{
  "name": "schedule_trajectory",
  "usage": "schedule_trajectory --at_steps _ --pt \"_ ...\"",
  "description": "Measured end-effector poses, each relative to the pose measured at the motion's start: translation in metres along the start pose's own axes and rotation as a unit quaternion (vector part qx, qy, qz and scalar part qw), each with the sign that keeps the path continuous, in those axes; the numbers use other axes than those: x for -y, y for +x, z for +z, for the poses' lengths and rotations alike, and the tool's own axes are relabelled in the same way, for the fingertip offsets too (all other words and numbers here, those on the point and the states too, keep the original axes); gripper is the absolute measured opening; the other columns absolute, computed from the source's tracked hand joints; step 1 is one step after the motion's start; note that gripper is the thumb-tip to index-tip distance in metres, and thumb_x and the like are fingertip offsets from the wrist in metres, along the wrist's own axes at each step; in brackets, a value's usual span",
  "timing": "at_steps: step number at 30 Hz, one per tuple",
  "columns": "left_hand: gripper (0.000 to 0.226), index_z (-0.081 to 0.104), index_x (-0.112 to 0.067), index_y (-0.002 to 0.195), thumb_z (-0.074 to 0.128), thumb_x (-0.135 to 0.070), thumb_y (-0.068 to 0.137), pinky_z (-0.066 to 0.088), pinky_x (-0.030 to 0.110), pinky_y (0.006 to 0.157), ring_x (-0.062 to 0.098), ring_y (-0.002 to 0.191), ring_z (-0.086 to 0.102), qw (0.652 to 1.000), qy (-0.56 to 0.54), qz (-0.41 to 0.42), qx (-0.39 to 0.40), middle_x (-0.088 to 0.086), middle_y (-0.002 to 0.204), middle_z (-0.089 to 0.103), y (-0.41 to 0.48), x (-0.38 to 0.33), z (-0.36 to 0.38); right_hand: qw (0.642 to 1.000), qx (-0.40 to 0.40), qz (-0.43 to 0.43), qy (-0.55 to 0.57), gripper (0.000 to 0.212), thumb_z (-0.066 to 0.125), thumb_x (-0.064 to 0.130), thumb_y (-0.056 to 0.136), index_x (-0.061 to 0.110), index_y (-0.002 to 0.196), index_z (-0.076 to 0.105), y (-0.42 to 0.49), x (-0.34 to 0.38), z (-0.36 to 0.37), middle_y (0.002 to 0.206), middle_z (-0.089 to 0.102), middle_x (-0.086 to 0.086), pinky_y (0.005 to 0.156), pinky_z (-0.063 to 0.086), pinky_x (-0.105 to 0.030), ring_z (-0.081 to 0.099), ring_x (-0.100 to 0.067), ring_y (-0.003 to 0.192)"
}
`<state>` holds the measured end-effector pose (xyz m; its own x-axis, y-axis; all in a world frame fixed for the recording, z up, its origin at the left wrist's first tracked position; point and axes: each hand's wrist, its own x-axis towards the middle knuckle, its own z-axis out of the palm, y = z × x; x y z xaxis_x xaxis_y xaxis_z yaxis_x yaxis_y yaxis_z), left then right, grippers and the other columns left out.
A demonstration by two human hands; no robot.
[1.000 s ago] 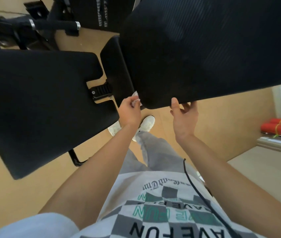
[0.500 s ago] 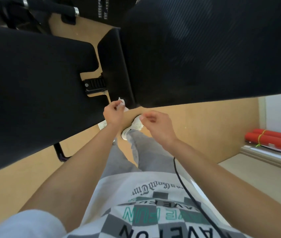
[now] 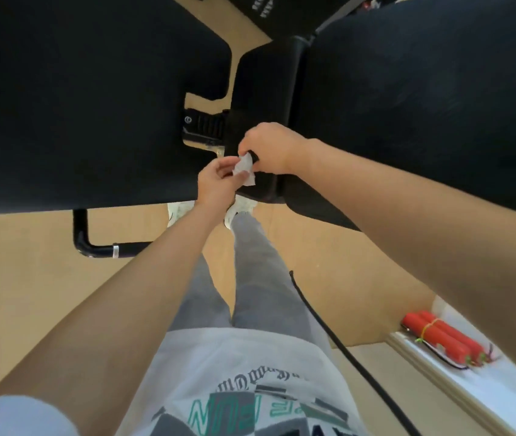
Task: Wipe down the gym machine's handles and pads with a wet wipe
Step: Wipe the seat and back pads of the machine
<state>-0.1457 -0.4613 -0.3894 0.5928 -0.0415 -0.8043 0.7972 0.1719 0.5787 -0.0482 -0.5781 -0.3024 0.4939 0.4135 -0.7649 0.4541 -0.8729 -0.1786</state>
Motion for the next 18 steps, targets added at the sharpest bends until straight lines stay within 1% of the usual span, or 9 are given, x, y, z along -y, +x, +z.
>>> schedule_trajectory --at_steps 3,5,7,9,11,13,15,16,18 --pt "0.044 0.060 -0.015 0.122 0.078 0.003 0.085 0.059 0.023 0.086 0.010 0.103 0.073 0.997 -0.070 -0.031 0.004 0.002 0.111 0.076 0.001 0.009 -0.002 0.994 0.041 -0.079 -0.070 0.020 0.064 0.025 0.096 0.025 0.115 0.070 0.019 0.001 0.002 0.105 0.069 -0.002 0.089 0.055 -0.043 0.064 -0.024 0.101" --pt "0.050 0.056 -0.018 0.123 0.079 0.003 0.084 0.058 0.029 0.092 0.011 0.105 0.073 0.994 -0.101 -0.043 0.001 -0.001 0.110 0.076 0.000 0.015 0.000 0.981 0.064 -0.113 -0.146 0.022 0.061 0.030 0.099 0.022 0.117 0.069 0.027 0.003 0.008 0.112 0.067 -0.004 0.090 0.053 -0.042 0.061 -0.026 0.108" --pt "0.052 0.055 -0.021 0.119 0.080 0.004 0.082 0.058 0.029 0.091 0.009 0.102 0.072 0.993 -0.105 -0.051 -0.013 -0.004 0.110 0.074 -0.002 0.020 0.000 0.968 0.072 -0.132 -0.199 0.025 0.059 0.030 0.100 0.017 0.117 0.070 0.032 0.003 0.014 0.114 0.066 -0.006 0.090 0.052 -0.042 0.059 -0.027 0.109" --pt "0.047 0.059 -0.023 0.113 0.081 0.001 0.080 0.058 0.026 0.087 0.010 0.098 0.071 0.998 -0.043 -0.021 -0.051 -0.006 0.110 0.072 -0.004 0.024 -0.003 0.966 0.074 -0.137 -0.207 0.024 0.059 0.028 0.099 0.011 0.112 0.071 0.034 0.001 0.011 0.112 0.065 -0.007 0.090 0.053 -0.040 0.061 -0.025 0.105" --pt "0.037 0.063 -0.021 0.115 0.077 -0.006 0.083 0.056 0.019 0.083 0.012 0.102 0.068 0.989 0.079 0.043 -0.117 -0.007 0.110 0.069 -0.006 0.028 -0.015 0.970 0.044 -0.130 -0.201 0.022 0.062 0.023 0.097 0.006 0.111 0.067 0.036 -0.005 0.003 0.114 0.062 -0.010 0.088 0.054 -0.039 0.062 -0.025 0.102" --pt "0.040 0.062 -0.016 0.125 0.071 -0.010 0.087 0.052 0.026 0.092 0.018 0.115 0.059 0.946 0.235 0.109 -0.194 -0.002 0.122 0.064 -0.006 0.031 -0.034 0.974 0.017 -0.116 -0.193 0.022 0.064 0.018 0.096 0.003 0.112 0.066 0.039 -0.011 -0.008 0.117 0.061 -0.013 0.088 0.055 -0.038 0.064 -0.026 0.100" --pt "0.053 0.056 -0.017 0.137 0.071 -0.018 0.086 0.042 0.043 0.111 0.028 0.135 0.044 0.879 0.381 0.153 -0.244 0.006 0.146 0.052 0.000 0.034 -0.054 0.978 0.003 -0.099 -0.182 0.019 0.066 0.014 0.095 0.004 0.111 0.065 0.045 -0.015 -0.013 0.116 0.063 -0.014 0.088 0.055 -0.037 0.066 -0.028 0.099" --pt "0.063 0.049 -0.018 0.144 0.073 -0.025 0.086 0.033 0.050 0.118 0.032 0.145 0.033 0.849 0.439 0.154 -0.251 0.009 0.157 0.041 0.004 0.035 -0.064 0.981 0.002 -0.092 -0.170 0.019 0.068 0.012 0.093 0.006 0.111 0.064 0.047 -0.015 -0.013 0.115 0.065 -0.014 0.088 0.056 -0.038 0.066 -0.029 0.100" --pt "0.088 0.031 -0.019 0.157 0.076 -0.043 0.085 0.013 0.055 0.125 0.037 0.156 0.010 0.798 0.536 0.127 -0.244 0.013 0.170 0.013 0.014 0.039 -0.079 0.987 0.007 -0.096 -0.132 0.024 0.069 0.008 0.091 0.011 0.113 0.060 0.050 -0.011 -0.007 0.113 0.066 -0.014 0.091 0.057 -0.042 0.067 -0.031 0.103"
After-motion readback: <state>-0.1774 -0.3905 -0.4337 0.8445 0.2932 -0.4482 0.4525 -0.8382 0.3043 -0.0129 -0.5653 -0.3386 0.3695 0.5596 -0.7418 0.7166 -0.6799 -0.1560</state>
